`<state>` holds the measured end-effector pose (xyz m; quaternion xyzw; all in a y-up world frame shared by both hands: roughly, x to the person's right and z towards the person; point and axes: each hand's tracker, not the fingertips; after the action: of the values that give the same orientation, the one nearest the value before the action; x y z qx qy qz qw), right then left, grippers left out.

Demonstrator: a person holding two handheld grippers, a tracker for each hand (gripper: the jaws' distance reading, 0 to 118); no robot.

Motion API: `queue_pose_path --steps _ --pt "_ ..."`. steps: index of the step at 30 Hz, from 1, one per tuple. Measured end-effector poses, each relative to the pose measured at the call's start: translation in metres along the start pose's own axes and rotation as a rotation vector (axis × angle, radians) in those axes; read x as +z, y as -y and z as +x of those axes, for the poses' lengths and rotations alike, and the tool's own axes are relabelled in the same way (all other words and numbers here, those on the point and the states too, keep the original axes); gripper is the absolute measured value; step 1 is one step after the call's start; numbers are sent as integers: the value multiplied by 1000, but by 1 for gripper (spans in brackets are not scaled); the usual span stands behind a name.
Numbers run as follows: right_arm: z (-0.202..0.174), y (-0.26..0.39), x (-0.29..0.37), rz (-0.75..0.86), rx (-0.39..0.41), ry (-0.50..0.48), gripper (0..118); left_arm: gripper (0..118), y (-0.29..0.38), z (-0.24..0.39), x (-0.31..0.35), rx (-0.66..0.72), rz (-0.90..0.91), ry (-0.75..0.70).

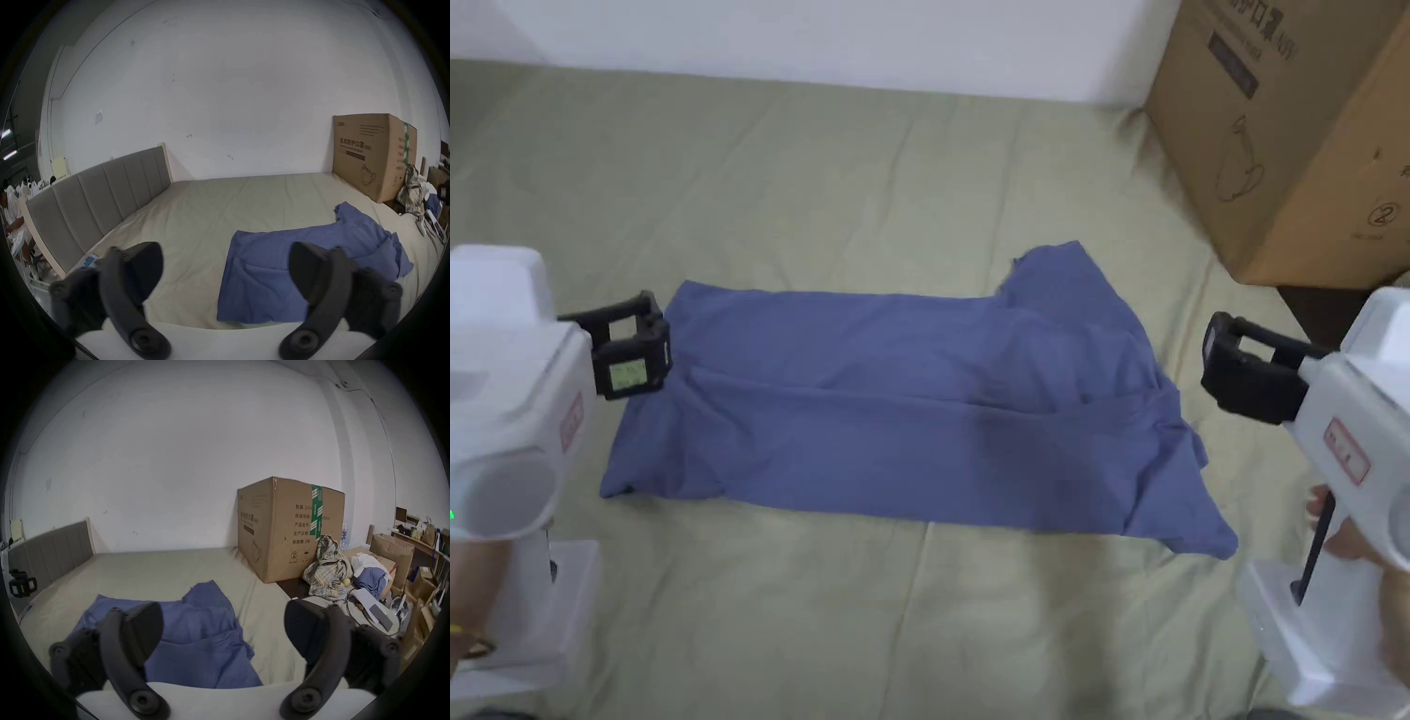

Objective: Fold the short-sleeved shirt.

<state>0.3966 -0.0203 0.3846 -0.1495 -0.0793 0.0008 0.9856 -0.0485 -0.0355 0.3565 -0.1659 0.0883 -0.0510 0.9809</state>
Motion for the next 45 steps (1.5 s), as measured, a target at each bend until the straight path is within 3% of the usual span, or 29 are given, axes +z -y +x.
queue_pose_path --steps 1,4,5,6,17,18,19,23,27,35,37,40,41,43,44,45 --pt "-2 5 11 37 -22 -14 86 90 3 1 9 -6 8 6" --pt "-7 14 33 75 -23 -73 8 30 7 3 28 -12 27 22" --pt "-9 16 39 69 -16 -78 0 5 8 4 33 1 46 28" --pt "-9 18 38 69 -10 -76 0 0 9 4 38 21 70 25" --pt "-16 14 47 90 -15 -98 0 0 15 1 42 65 28 88" --pt "-18 13 47 90 -13 -101 0 1 13 -1 36 72 4 98" --pt "-18 11 45 87 -13 -106 0 11 10 -3 27 86 -32 107" --pt "-25 8 41 65 -12 -108 0 116 0 -17 -28 125 -288 185" --pt "-28 10 33 44 -7 -104 0 118 8 -23 -76 112 -417 189" --pt "-32 20 8 -45 24 -84 0 118 69 -23 -169 100 -842 93" --pt "-32 22 0 -71 26 -75 0 109 81 -22 -180 56 -871 58" --pt "-30 25 -8 -92 30 -64 0 80 96 -22 -186 55 -868 41" --pt "-30 26 -12 -100 30 -63 0 65 100 -23 -187 75 -900 55" --pt "-28 27 -18 -114 33 -57 0 21 106 -24 -184 131 -914 96" --pt "-28 28 -21 -120 35 -58 0 5 104 -25 -182 162 -885 90" --pt "-29 28 -23 -124 36 -59 0 3 103 -24 -180 179 -867 85"
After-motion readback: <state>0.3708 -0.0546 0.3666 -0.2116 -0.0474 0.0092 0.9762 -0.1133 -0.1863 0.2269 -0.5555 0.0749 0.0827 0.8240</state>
